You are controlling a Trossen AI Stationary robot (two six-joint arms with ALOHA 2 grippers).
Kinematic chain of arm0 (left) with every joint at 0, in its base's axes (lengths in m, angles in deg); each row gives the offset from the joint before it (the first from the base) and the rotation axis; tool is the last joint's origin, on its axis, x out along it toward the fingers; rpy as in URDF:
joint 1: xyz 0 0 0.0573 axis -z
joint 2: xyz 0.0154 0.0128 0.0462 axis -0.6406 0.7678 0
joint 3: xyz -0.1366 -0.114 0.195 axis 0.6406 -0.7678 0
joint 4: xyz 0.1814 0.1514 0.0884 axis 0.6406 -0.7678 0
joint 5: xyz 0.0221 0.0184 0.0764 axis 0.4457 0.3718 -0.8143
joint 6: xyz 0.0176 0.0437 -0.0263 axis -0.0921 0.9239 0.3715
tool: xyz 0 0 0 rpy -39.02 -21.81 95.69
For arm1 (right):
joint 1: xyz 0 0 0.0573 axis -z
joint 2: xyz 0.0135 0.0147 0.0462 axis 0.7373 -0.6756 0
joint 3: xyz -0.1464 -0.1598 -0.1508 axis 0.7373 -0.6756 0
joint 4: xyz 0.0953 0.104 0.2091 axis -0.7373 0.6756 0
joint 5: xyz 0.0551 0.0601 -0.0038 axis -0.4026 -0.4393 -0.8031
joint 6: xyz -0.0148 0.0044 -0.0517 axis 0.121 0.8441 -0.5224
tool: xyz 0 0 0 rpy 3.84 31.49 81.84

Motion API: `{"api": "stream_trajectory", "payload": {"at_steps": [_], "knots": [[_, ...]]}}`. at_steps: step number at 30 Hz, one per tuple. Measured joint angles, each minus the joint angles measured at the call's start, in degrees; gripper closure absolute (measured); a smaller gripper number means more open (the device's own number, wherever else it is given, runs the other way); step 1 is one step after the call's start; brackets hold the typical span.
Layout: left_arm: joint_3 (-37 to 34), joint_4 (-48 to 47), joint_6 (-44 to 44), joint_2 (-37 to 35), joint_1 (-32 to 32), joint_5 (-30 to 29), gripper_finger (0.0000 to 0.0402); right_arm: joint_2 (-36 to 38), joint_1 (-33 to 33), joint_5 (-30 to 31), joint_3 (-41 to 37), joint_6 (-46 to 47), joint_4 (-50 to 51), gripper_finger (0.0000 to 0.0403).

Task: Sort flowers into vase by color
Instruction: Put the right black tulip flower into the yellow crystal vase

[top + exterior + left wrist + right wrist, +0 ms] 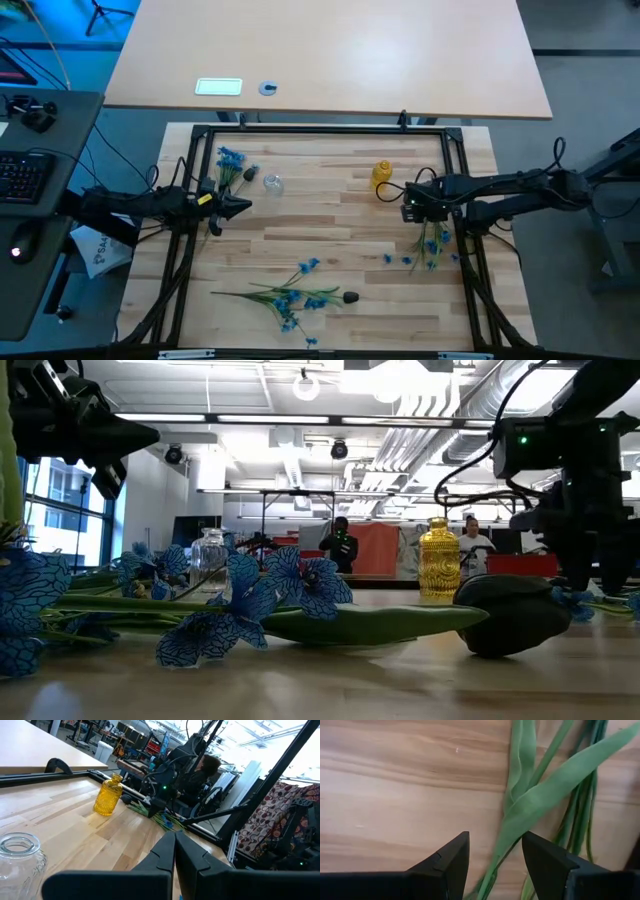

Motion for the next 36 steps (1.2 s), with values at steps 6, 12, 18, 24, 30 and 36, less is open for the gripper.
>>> {"api": "stream_trajectory", "payload": {"at_steps": [6,12,18,24,30,36], "knots": [[0.0,0.0,0.0,0.0,0.0,0.0,0.0401,-2.7,0.0,-0.1,0.0,0.0,-6.7,0.0226],[0.0,0.0,0.0,0.0,0.0,0.0,0.0401,-2.5,0.0,-0.6,0.0,1.3,-8.1,0.0226],[0.0,0.0,0.0,0.0,0.0,0.0,0.0401,-2.5,0.0,-0.8,0.0,5.3,-9.2,0.0226],[0.0,0.0,0.0,0.0,0.0,0.0,0.0401,-2.5,0.0,-0.3,0.0,10.6,-10.8,0.0226],[0.0,0.0,0.0,0.0,0.0,0.0,0.0401,-2.9,0.0,0.5,-0.2,13.7,-10.9,0.0234],[0.0,0.0,0.0,0.0,0.0,0.0,0.0401,-4.9,0.0,1.6,-1.7,16.2,-11.6,0.0318]]}}
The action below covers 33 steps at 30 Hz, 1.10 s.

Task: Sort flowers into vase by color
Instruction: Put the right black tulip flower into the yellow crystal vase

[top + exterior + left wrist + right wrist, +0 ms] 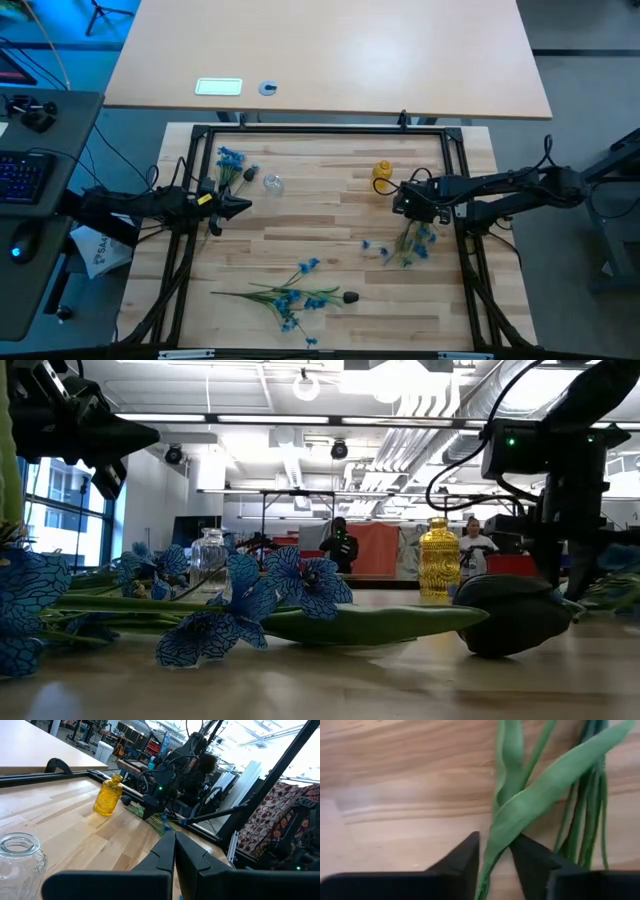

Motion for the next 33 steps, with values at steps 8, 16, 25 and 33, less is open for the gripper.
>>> {"api": "stream_trajectory", "payload": {"at_steps": [8,16,25,33], "knots": [[0.0,0.0,0.0,0.0,0.0,0.0,0.0401,3.3,-0.2,4.8,3.3,-4.9,1.8,0.039],[0.0,0.0,0.0,0.0,0.0,0.0,0.0401,12.1,-0.6,7.0,14.2,-22.4,2.3,0.04],[0.0,0.0,0.0,0.0,0.0,0.0,0.0401,20.7,-0.6,6.3,25.9,-49.5,-2.8,0.0402],[0.0,0.0,0.0,0.0,0.0,0.0,0.0401,20.8,2.3,15.3,18.7,-74.8,-35.1,0.0402]]}}
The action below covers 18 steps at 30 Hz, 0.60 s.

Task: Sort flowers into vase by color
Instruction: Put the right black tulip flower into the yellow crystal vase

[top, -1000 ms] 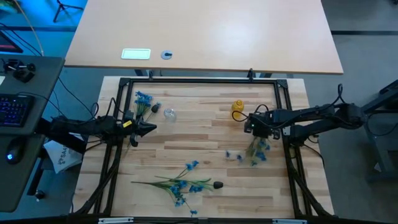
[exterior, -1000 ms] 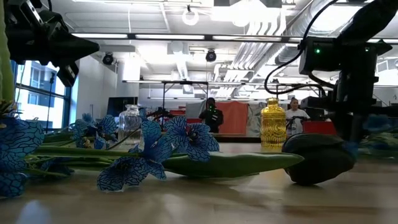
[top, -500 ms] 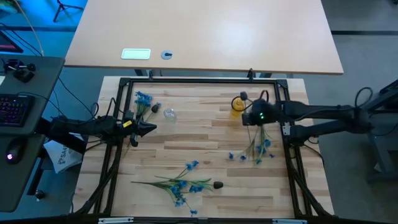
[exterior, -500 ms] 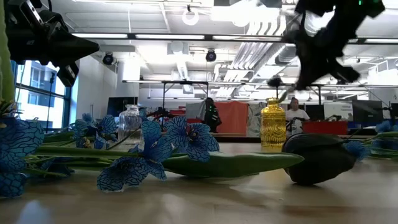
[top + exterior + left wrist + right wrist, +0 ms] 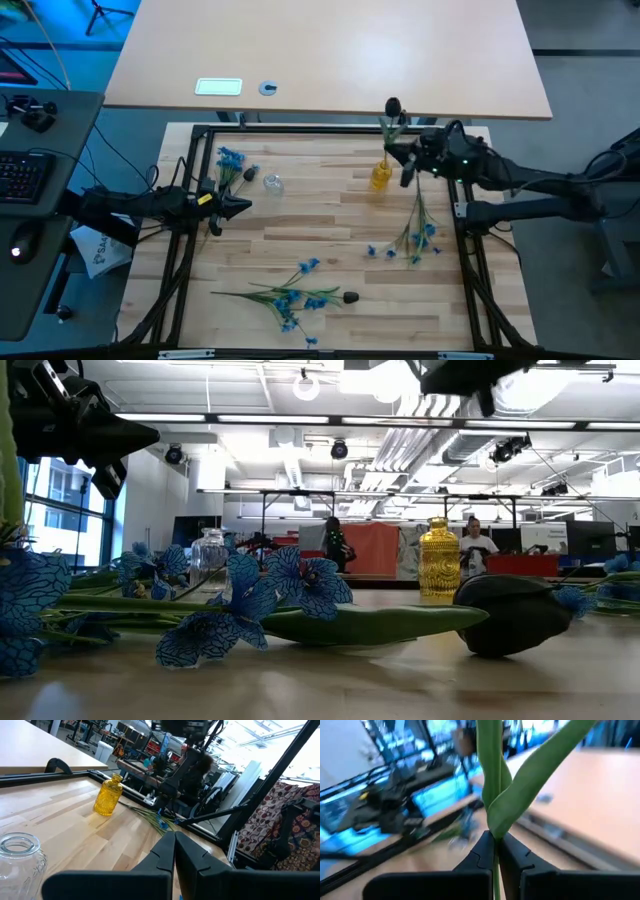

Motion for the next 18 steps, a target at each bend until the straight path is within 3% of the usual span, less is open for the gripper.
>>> {"api": "stream_trajectory", "payload": {"at_steps": [4,14,18], "knots": [[0.0,0.0,0.0,0.0,0.0,0.0,0.0401,-1.2,6.0,-0.2,-4.9,-3.2,-12.8,0.0402],[0.0,0.0,0.0,0.0,0.0,0.0,0.0401,2.1,19.4,-15.7,-2.3,-3.4,-7.0,0.0402],[0.0,0.0,0.0,0.0,0.0,0.0,0.0401,3.1,22.3,-17.0,-2.3,-4.9,-3.4,0.0402]]}}
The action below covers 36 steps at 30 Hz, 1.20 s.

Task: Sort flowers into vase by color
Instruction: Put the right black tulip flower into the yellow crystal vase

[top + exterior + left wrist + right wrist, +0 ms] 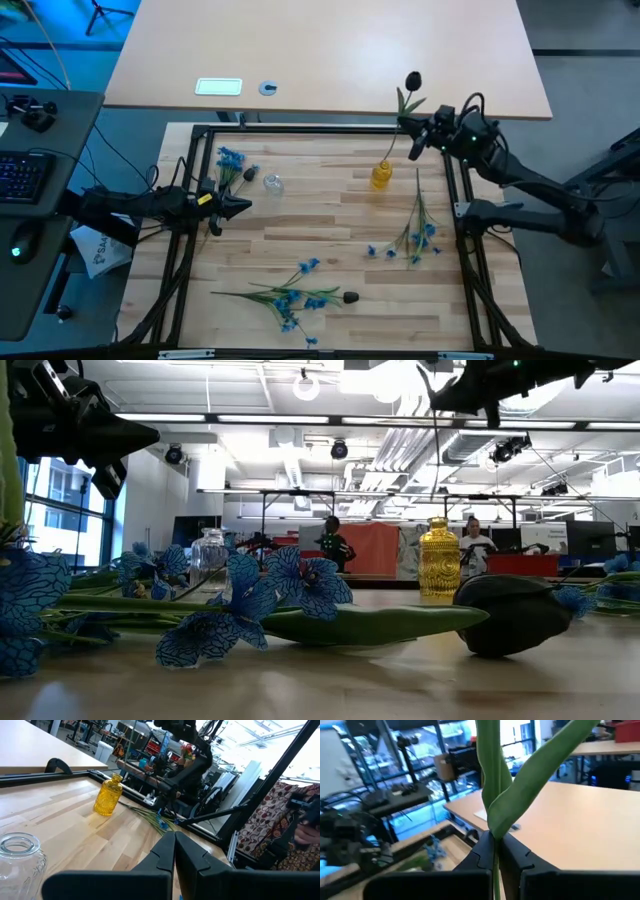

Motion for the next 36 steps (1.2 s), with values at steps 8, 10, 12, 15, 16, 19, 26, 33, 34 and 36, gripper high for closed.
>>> {"api": "stream_trajectory", "payload": {"at_steps": [8,10,12,15,16,19,26,33,34,36], "knots": [[0.0,0.0,0.0,0.0,0.0,0.0,0.0401,-3.4,2.7,-2.1,0.0,-1.4,1.1,0.0402],[0.0,0.0,0.0,0.0,0.0,0.0,0.0401,-4.7,2.7,-2.1,0.0,-2.2,1.2,0.0402],[0.0,0.0,0.0,0.0,0.0,0.0,0.0401,-5.8,2.7,-2.1,0.0,-2.6,1.2,0.0402],[0.0,0.0,0.0,0.0,0.0,0.0,0.0401,-7.4,2.7,-2.1,0.0,-2.6,1.1,0.0402],[0.0,0.0,0.0,0.0,0.0,0.0,0.0401,-8.0,2.7,-2.1,0.0,-2.6,1.1,0.0402],[0.0,0.0,0.0,0.0,0.0,0.0,0.0401,-9.0,2.7,-2.1,0.0,-2.5,1.2,0.0401],[0.0,0.0,0.0,0.0,0.0,0.0,0.0401,-8.2,2.7,-2.2,0.0,0.5,3.2,0.0379],[0.0,0.0,0.0,0.0,0.0,0.0,0.0401,-6.0,2.6,-3.5,0.0,3.8,8.3,0.0321],[0.0,0.0,0.0,0.0,0.0,0.0,0.0401,-6.0,2.6,-3.8,0.0,4.5,8.9,0.0309],[0.0,0.0,0.0,0.0,0.0,0.0,0.0401,-6.0,2.1,-4.9,0.0,5.3,9.6,0.0282]]}}
